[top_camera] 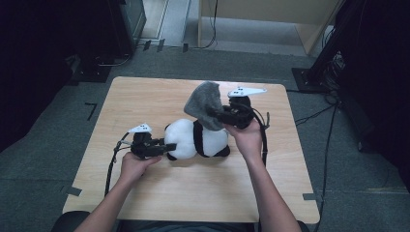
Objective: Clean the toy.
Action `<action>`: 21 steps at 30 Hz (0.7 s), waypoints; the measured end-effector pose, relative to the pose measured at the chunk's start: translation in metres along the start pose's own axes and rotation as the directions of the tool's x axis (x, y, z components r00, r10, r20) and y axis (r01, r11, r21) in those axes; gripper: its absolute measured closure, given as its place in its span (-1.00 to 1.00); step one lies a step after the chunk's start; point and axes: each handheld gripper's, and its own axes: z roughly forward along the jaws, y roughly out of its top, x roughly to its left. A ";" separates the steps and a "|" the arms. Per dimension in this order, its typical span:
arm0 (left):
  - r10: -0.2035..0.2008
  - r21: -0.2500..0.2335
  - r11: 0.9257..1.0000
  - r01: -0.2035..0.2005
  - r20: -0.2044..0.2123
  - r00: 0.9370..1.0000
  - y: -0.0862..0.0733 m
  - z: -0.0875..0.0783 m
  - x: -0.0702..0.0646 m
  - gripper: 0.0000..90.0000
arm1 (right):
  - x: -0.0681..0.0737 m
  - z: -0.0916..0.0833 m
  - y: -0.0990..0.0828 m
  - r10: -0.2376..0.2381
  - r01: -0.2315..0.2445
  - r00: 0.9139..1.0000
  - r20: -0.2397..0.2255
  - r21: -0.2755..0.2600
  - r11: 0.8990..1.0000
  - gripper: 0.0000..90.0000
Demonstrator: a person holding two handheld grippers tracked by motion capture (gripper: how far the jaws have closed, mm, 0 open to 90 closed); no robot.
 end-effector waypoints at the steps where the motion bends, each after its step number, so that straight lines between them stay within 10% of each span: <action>1: 0.000 -0.001 1.000 0.000 -0.001 1.000 0.000 0.000 0.000 0.12 | 0.006 0.004 0.000 -0.008 0.008 1.000 -0.018 0.003 1.000 0.68; 12: 0.014 -0.011 1.000 -0.014 -0.008 1.000 -0.003 -0.001 -0.003 0.09 | 0.047 0.060 -0.014 -0.027 0.035 0.984 -0.175 0.040 0.999 0.66; 21: 0.005 -0.011 1.000 -0.005 -0.024 1.000 -0.005 0.001 -0.003 -0.11 | 0.030 0.095 -0.043 0.008 0.011 0.994 -0.105 0.176 0.984 0.64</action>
